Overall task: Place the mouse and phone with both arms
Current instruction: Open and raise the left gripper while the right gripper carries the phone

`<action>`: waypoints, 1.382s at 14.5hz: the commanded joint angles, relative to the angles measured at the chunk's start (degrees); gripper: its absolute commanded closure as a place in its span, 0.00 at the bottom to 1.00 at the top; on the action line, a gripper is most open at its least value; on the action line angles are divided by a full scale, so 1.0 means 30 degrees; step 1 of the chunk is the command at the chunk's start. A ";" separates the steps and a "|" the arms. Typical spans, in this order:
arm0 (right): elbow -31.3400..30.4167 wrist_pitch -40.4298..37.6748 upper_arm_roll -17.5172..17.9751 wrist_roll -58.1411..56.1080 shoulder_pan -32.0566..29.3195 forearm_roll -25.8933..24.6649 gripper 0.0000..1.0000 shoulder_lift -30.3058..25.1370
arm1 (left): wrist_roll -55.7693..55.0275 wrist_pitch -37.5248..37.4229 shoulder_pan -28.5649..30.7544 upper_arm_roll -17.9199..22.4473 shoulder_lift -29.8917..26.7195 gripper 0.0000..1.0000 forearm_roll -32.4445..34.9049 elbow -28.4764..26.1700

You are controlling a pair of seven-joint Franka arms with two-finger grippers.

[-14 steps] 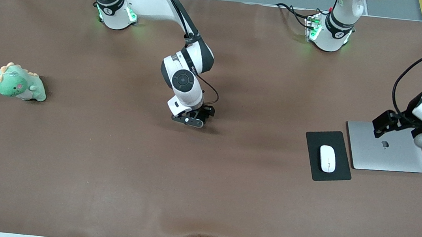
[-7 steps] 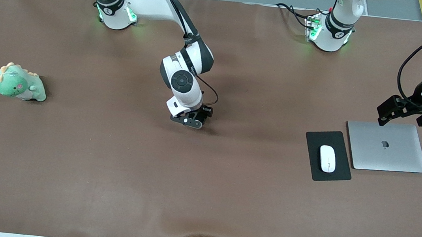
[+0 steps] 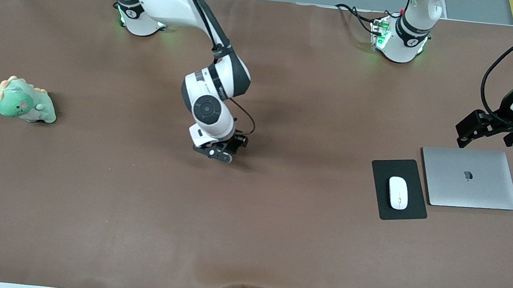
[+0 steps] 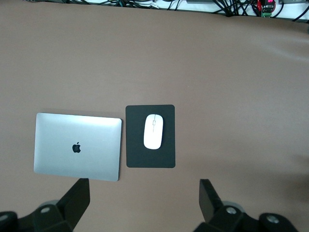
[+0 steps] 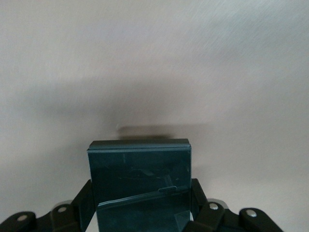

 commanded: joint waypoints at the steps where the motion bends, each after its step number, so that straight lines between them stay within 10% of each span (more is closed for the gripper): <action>1: -0.0484 -0.0426 0.0204 -0.0478 -0.0967 0.0300 1.00 -0.0815 | -0.0199 -0.0328 0.0107 -0.0081 -0.0334 0.00 -0.0317 -0.0138; 13: -0.6106 -0.0604 0.0058 -0.7713 -0.5068 -0.0255 1.00 -0.4681 | -0.0082 -0.0944 0.0166 -0.0110 -0.0364 0.00 -0.0287 -0.0080; 20: -0.8187 -0.0281 -0.0001 -1.0317 -0.7558 -0.3359 1.00 -0.6000 | -0.0140 -0.0944 0.0078 -0.0110 -0.0188 0.00 -0.0287 -0.0050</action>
